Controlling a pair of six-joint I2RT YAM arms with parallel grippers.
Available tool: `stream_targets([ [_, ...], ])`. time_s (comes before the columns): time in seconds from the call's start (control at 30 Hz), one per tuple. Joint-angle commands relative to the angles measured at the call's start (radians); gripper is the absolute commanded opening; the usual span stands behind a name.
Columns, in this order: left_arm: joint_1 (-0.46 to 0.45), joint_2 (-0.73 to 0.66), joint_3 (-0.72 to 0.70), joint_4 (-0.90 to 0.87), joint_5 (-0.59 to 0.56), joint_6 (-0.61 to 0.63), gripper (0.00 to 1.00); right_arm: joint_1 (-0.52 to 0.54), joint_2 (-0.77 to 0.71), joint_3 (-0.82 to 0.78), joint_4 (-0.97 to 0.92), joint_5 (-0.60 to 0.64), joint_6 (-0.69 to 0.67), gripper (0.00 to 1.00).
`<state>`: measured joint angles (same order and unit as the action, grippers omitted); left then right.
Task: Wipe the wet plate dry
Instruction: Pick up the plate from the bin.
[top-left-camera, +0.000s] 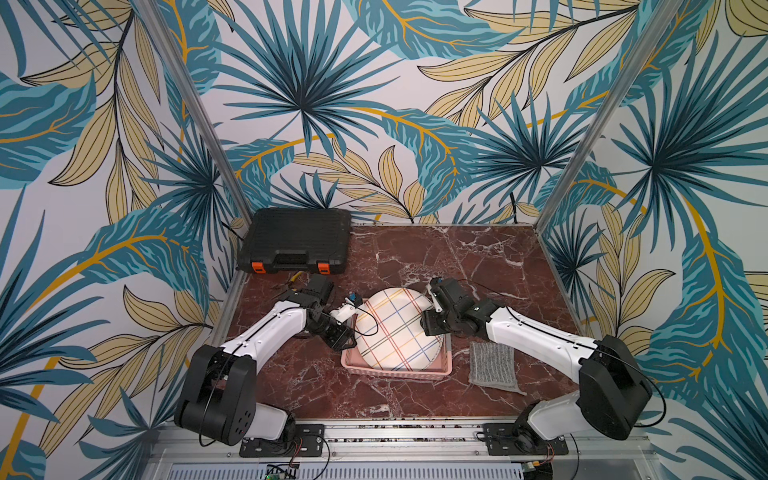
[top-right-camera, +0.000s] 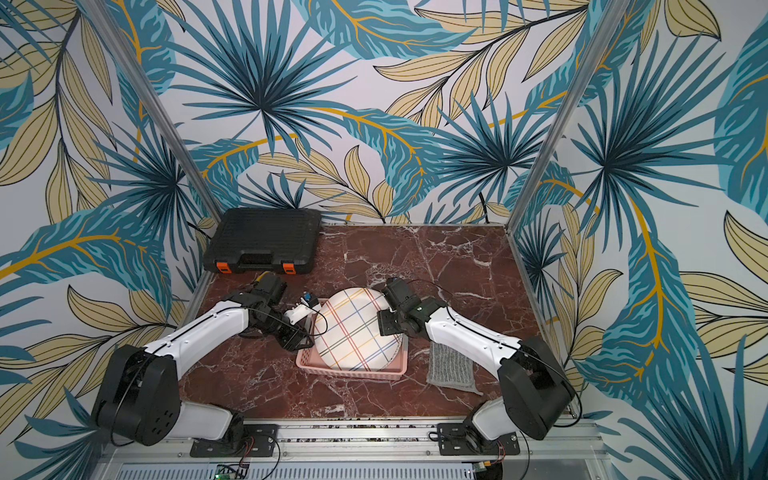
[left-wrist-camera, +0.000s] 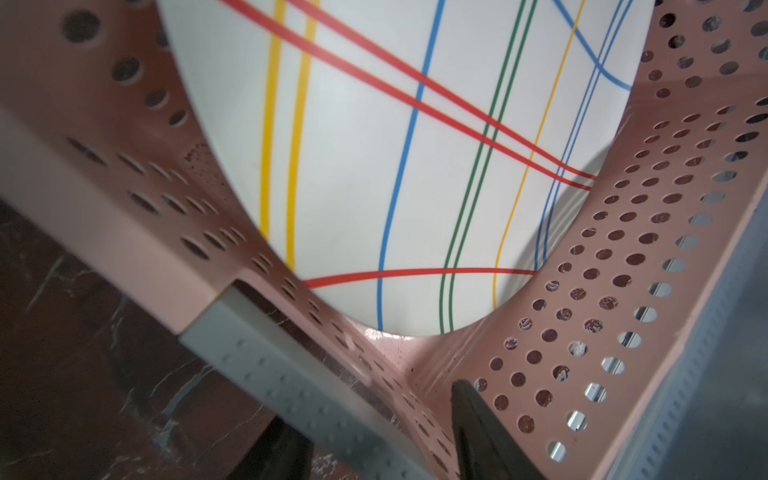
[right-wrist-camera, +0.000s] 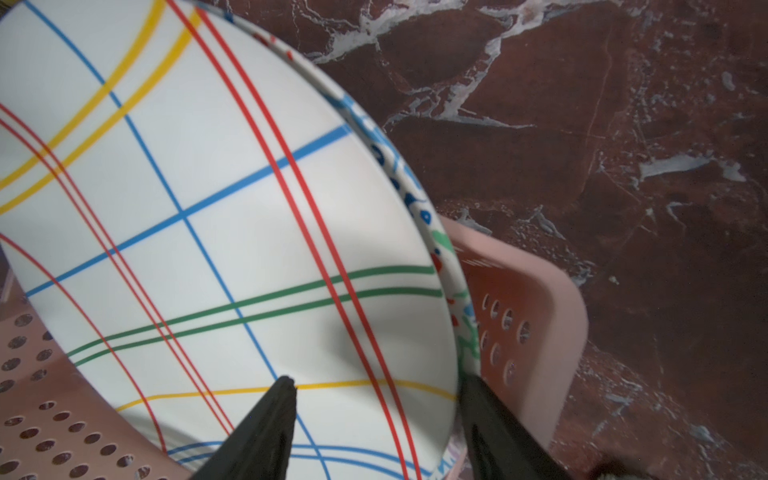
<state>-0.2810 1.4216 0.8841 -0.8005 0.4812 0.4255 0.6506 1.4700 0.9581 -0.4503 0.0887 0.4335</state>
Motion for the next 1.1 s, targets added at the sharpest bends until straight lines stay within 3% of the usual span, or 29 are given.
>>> stream_targets([
  [0.0, -0.006, -0.001, 0.007, 0.013, -0.007, -0.005, 0.55, 0.001, -0.025, 0.007, -0.052, 0.045, -0.016, 0.66],
  [0.47, -0.006, 0.005, 0.009, 0.015, -0.002, -0.007, 0.55, 0.007, 0.064, -0.009, 0.042, -0.077, -0.005, 0.60],
  [0.83, -0.009, 0.022, 0.018, 0.012, 0.003, -0.008, 0.54, 0.005, 0.004, -0.097, 0.216, -0.293, 0.008, 0.52],
  [1.07, -0.009, 0.033, 0.022, 0.016, -0.002, -0.010, 0.52, 0.000, -0.061, -0.178, 0.384, -0.396, 0.041, 0.39],
])
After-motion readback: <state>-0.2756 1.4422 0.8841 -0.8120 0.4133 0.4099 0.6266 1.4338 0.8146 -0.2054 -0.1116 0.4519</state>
